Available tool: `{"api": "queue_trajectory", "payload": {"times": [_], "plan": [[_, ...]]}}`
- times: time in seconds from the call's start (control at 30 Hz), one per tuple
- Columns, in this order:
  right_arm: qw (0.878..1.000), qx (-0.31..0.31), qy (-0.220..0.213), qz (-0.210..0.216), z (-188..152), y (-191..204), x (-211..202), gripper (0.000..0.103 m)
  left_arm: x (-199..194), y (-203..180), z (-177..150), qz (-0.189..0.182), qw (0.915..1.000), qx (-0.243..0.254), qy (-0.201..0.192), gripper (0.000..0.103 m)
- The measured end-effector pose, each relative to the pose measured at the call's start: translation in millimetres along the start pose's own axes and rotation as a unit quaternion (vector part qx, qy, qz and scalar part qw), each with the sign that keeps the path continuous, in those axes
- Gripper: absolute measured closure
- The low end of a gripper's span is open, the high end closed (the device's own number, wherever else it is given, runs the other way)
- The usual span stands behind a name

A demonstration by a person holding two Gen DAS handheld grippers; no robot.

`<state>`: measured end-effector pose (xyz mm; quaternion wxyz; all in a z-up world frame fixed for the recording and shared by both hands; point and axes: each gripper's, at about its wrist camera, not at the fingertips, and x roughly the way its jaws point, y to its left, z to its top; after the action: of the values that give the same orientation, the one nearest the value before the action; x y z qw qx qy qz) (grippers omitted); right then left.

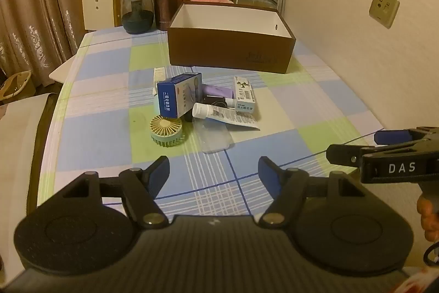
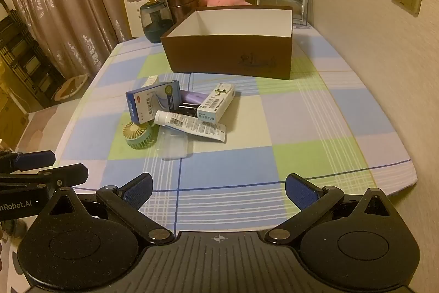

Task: Organize rigid objects

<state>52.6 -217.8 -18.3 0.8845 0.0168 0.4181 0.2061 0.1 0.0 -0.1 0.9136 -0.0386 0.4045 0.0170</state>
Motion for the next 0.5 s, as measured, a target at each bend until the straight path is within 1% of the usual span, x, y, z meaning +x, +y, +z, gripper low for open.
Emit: {"api": "queue_trajectory", "payload": {"times": [0.5], "plan": [[1.000, -0.001, -0.001, 0.000, 1.9, 1.7, -0.6, 0.000, -0.1, -0.1, 0.0, 0.001, 1.0000, 0.000, -0.001, 0.034]]}}
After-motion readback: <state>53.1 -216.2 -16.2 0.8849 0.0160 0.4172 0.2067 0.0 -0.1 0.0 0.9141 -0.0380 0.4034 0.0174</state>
